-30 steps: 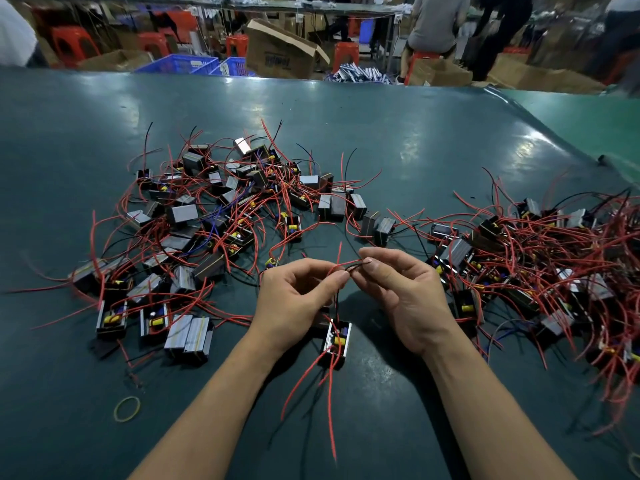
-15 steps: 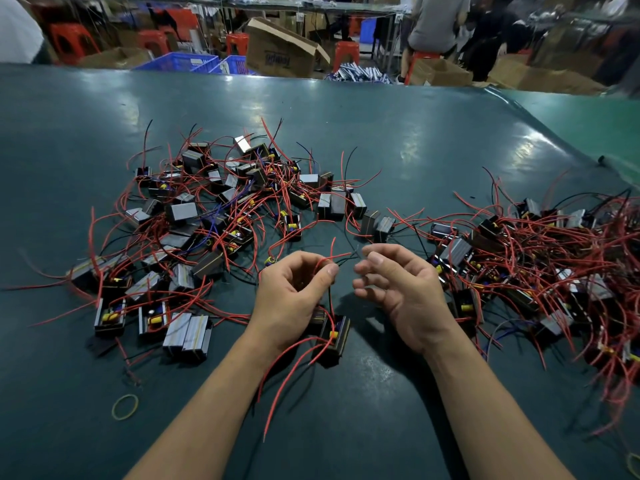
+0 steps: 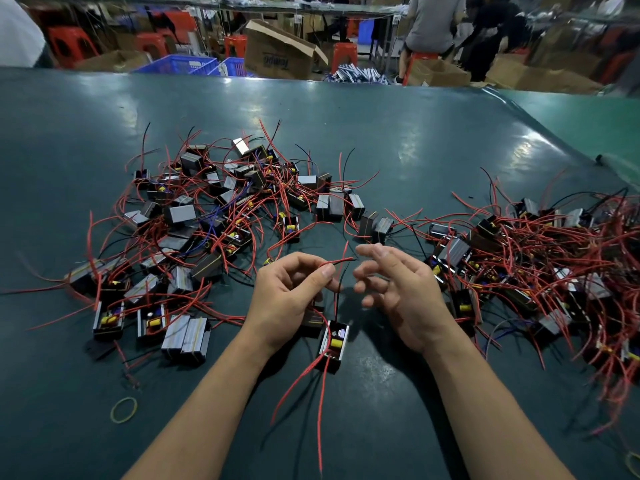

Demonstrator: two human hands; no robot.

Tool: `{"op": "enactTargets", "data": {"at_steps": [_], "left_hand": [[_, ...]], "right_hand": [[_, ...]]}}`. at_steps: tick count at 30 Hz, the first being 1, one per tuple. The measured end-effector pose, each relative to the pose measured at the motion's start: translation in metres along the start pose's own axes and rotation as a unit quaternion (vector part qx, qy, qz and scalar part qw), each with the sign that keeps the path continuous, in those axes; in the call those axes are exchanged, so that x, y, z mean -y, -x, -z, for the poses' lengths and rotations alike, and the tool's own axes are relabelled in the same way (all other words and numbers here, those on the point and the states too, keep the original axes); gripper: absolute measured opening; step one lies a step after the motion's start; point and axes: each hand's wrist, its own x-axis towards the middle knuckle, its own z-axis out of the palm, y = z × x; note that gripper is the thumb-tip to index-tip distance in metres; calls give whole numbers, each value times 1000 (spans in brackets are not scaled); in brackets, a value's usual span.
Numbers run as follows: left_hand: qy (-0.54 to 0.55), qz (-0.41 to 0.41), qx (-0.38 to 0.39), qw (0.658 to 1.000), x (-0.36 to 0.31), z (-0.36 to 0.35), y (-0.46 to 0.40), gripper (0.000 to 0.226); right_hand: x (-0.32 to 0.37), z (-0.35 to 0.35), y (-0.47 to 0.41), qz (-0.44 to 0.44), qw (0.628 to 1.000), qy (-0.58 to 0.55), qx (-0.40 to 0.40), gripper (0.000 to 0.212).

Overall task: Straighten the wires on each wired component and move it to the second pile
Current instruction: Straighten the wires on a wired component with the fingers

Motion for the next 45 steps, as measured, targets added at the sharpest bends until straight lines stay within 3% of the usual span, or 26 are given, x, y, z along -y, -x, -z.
{"op": "enactTargets", "data": {"at_steps": [2, 11, 20, 31, 36, 38, 40, 42, 45], "left_hand": [[10, 7, 3, 1000, 0, 0, 0, 5], [34, 42, -7, 999, 0, 4, -1, 1], [69, 40, -46, 996, 0, 7, -3, 12], [161, 40, -154, 974, -2, 11, -8, 14], [176, 40, -155, 971, -1, 12, -9, 15], [176, 41, -153, 972, -1, 12, -8, 15], [183, 41, -159, 969, -1, 11, -9, 15], [193, 41, -172, 965, -2, 11, -10, 16], [204, 39, -189, 960, -3, 13, -10, 17]], "right_hand": [[-1, -2, 0, -20, 999, 33, 17, 37], [-6, -2, 3, 36, 998, 50, 3, 6], [-4, -4, 6, 61, 997, 49, -14, 13], [4, 0, 4, 25, 996, -80, -24, 14], [5, 2, 4, 21, 995, -97, -28, 8], [2, 2, 3, 48, 996, -41, -55, 7], [-4, 2, 6, 98, 984, 124, -86, 9], [-10, 0, 12, 124, 942, 300, -84, 13], [-9, -4, 19, 112, 871, 473, -71, 19]]}}
